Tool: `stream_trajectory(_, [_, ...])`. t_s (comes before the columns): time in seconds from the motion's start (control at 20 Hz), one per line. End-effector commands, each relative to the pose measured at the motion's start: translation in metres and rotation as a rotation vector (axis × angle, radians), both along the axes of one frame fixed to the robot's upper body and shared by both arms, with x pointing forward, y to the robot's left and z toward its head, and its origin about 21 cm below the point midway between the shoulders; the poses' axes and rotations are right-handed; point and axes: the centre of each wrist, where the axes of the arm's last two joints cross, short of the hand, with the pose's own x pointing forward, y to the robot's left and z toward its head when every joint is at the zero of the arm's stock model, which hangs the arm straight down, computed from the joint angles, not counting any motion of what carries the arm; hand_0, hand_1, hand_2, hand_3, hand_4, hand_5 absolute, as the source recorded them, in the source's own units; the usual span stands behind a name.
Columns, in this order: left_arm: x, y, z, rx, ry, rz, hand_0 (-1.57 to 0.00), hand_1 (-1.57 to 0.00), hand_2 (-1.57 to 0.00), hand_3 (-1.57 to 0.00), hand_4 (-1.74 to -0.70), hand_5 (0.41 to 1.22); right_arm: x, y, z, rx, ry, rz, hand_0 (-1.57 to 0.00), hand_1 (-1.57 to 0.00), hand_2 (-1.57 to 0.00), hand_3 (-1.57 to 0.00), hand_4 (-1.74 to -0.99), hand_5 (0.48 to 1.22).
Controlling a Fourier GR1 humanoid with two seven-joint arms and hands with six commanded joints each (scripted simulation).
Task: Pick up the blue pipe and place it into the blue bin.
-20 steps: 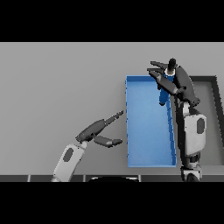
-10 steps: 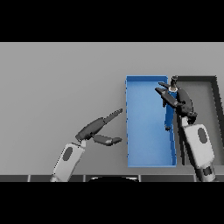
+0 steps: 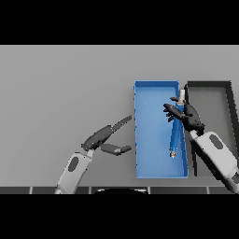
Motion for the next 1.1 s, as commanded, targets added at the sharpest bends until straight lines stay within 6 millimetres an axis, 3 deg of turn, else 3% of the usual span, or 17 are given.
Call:
stream_trajectory(0.0, [0.001, 0.001, 0.000, 0.005, 0.004, 0.003, 0.00, 0.00, 0.00, 0.00, -0.92, 0.493, -0.001, -0.001, 0.000, -0.005, 0.020, -0.023, -0.87, -0.82, -0.79, -0.23, -1.405, 1.137])
stream_trajectory(0.15, [-0.002, 0.003, -0.002, -0.008, 0.008, -0.005, 0.00, 0.00, 0.00, 0.00, -0.93, 0.494, -0.002, 0.000, -0.001, -0.080, 0.042, 0.038, -0.44, -0.42, -0.40, -0.12, -1.307, 1.068])
stream_trajectory(0.25, [0.000, 0.004, -0.005, 0.003, 0.014, 0.006, 0.00, 0.00, 0.00, 0.00, -0.93, 0.494, -0.002, -0.001, 0.001, -0.257, 0.039, 0.149, -0.28, -0.27, -0.26, -0.08, -1.250, 0.962])
stream_trajectory(0.35, [0.001, 0.003, -0.005, 0.001, 0.013, 0.003, 0.00, 0.00, 0.00, 0.00, -0.93, 0.495, -0.004, 0.003, 0.000, -0.305, 0.063, 0.227, -0.18, -0.17, -0.16, -0.05, -1.219, 0.870])
stream_trajectory(0.5, [0.000, 0.004, -0.007, -0.002, 0.006, -0.005, 0.00, 0.00, 0.00, 0.00, -0.93, 0.496, -0.003, 0.004, -0.001, -0.364, 0.094, 0.293, -0.09, -0.09, -0.08, -0.02, -1.175, 0.788])
stream_trajectory(0.7, [0.000, 0.005, -0.004, -0.009, 0.010, -0.003, 0.00, 0.00, 0.00, 0.00, -0.93, 0.497, -0.006, 0.005, 0.000, -0.387, 0.110, 0.322, -0.04, -0.04, -0.03, -0.01, -1.110, 0.736])
stream_trajectory(1.05, [-0.007, 0.001, -0.013, 0.004, 0.015, 0.003, 0.00, 0.00, 0.00, 0.00, -0.93, 0.495, -0.005, 0.009, -0.001, -0.398, 0.097, 0.384, -0.02, -0.02, -0.02, 0.00, -1.084, 0.714])
